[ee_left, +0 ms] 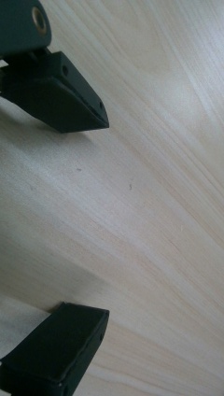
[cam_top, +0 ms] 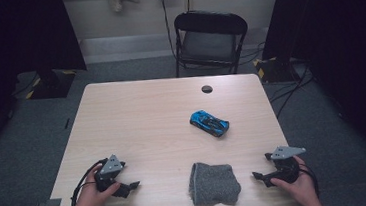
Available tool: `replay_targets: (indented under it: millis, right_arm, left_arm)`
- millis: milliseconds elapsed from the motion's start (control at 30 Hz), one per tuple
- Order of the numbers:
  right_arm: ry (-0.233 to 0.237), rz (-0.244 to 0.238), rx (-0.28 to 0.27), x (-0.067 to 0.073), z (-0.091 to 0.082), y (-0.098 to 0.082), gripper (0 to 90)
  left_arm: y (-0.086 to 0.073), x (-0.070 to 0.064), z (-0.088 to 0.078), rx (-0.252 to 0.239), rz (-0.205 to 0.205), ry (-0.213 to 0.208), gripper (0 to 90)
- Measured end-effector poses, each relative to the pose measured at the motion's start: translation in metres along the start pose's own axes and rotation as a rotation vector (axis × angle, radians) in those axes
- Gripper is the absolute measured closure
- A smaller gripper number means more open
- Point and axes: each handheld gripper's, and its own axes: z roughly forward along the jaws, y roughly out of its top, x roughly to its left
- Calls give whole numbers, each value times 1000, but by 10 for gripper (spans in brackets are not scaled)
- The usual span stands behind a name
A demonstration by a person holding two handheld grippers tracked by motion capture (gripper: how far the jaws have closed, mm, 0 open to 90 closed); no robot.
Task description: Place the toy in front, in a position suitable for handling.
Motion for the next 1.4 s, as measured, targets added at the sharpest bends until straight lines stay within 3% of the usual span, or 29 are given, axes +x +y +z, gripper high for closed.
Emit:
replay_targets:
  millis: [167, 233, 400, 533, 1033, 1400]
  right_arm:
    - [-6, 1, 42, -2, 0, 9, 146]
    - [10, 14, 37, -3, 0, 14, 147]
    - [-10, 11, 33, -5, 0, 28, 147]
    - [-5, 41, 19, -8, 4, 40, 147]
    - [1, -9, 30, -12, 49, 101, 146]
    - [0, 6, 54, -21, 72, 122, 144]
  left_arm:
    - [0, 0, 0, 5, 3, -1, 72]
    - [0, 0, 0, 4, 1, -1, 72]
    - [1, 0, 1, 5, 1, -6, 55]
    - [1, 0, 1, 6, 3, -6, 55]
    - [1, 0, 2, 10, 9, -10, 37]
    - [2, 0, 2, 22, 19, -22, 15]
